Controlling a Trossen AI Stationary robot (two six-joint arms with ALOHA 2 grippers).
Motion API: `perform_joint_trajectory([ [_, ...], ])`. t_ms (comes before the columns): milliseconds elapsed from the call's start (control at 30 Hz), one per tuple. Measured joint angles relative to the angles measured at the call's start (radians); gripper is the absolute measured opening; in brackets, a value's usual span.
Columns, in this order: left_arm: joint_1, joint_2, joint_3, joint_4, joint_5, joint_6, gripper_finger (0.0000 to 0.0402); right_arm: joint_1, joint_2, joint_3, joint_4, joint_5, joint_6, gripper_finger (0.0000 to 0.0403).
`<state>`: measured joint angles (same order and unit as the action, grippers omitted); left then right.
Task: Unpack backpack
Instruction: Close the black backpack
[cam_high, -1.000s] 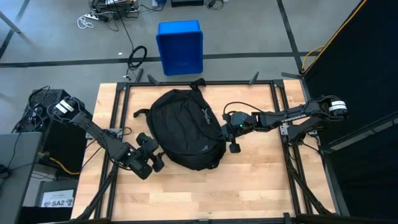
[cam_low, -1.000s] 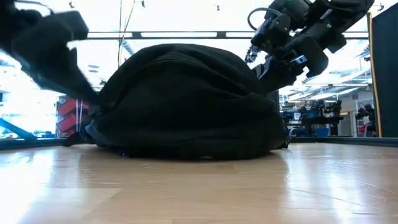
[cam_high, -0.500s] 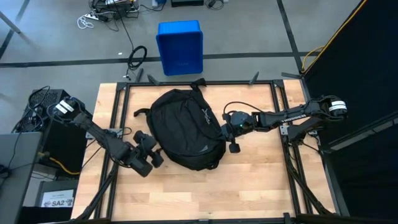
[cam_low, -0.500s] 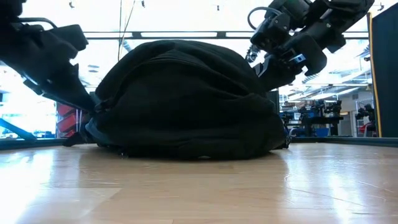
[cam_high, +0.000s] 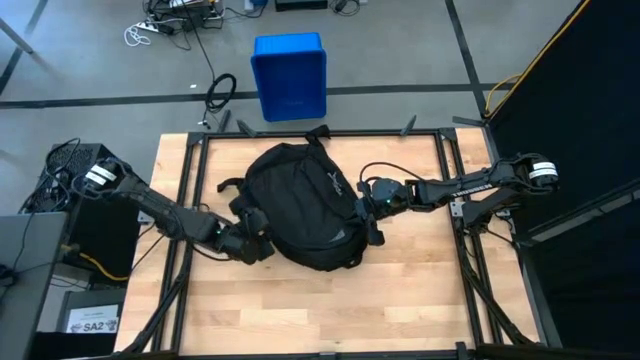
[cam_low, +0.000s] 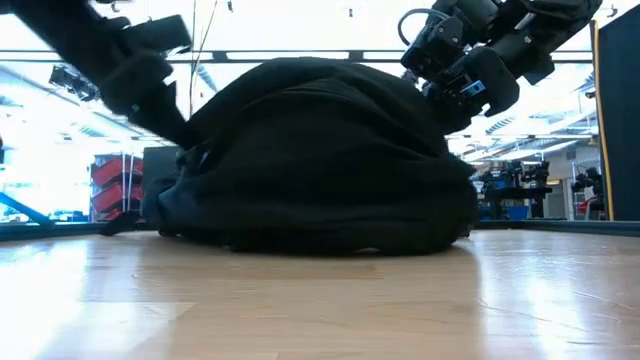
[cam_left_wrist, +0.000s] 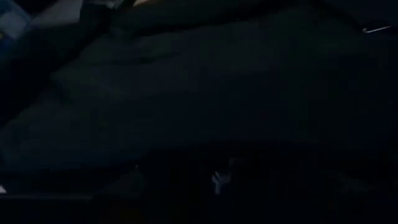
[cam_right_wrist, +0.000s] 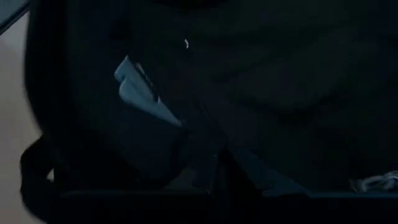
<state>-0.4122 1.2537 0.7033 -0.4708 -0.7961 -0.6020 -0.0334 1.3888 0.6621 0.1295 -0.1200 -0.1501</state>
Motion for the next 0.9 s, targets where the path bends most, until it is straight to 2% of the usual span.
perform_joint_trajectory([
  [167, 0.069, 0.0, 0.054, 0.011, 0.102, 0.115, 0.0207, 0.0, 0.0, 0.0, 0.0, 0.0, 0.018, 0.0002],
  [400, 0.152, 0.0, 0.028, 0.035, 0.271, 0.193, 0.0207, 0.0, 0.0, 0.0, -0.001, 0.0, 0.021, 0.0006],
  [700, 0.27, 0.006, 0.011, 0.106, 0.426, 0.326, 0.0207, 0.001, 0.0, 0.0, -0.004, -0.006, 0.021, 0.0002],
  [900, 0.332, 0.079, 0.011, 0.121, 0.494, 0.375, 0.0207, 0.001, 0.0, 0.0, -0.005, -0.007, 0.021, 0.0004],
])
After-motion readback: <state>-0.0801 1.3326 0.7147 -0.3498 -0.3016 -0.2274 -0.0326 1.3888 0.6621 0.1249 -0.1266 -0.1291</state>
